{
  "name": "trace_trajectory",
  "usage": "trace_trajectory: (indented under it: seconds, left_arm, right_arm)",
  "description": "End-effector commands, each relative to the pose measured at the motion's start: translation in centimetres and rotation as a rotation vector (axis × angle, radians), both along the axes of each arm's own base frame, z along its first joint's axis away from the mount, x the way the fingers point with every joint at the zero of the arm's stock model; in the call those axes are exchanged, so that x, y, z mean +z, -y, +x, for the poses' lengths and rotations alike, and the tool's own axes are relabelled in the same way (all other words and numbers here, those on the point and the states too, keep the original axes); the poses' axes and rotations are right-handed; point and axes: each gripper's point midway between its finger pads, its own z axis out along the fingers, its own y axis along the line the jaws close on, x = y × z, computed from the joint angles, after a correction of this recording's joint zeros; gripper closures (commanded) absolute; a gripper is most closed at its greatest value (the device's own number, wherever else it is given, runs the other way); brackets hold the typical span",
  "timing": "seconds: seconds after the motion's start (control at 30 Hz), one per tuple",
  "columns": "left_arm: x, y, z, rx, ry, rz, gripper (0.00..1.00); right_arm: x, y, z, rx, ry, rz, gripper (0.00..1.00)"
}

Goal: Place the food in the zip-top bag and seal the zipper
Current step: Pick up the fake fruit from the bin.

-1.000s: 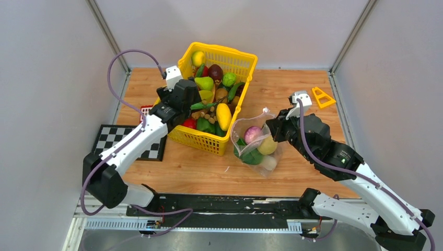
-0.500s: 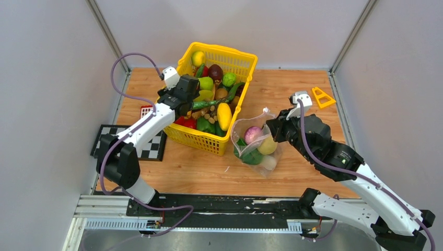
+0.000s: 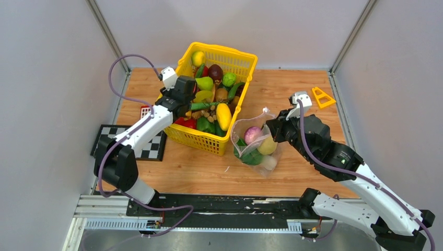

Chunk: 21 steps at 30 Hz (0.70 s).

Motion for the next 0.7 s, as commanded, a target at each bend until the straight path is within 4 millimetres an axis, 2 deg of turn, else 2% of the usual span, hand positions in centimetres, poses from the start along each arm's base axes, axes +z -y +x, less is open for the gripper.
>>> trace_trajectory:
  seconds: [0.0,0.23,0.33,0.67]
  left_arm:
    - [3.8,-0.6,-0.6,-0.029,0.102,-0.015,0.59]
    - [7.0,0.6,-1.7,-0.149,0.23,-0.072,0.72]
    - [7.7,1.2,-2.2,-0.196,0.267,-0.099,0.73]
    - [11.6,6.0,-4.4,-0.495,0.363,-0.241,0.76]
  right_arm:
    - [2.1,-0.1,0.4,-0.012,0.057,0.069,1.0]
    - [1.9,-0.4,0.4,-0.005,0.052,0.072,1.0]
    - [1.9,-0.5,0.4,-0.003,0.05,0.073,1.0]
    - [1.7,-0.7,0.5,0.002,0.045,0.067,1.0]
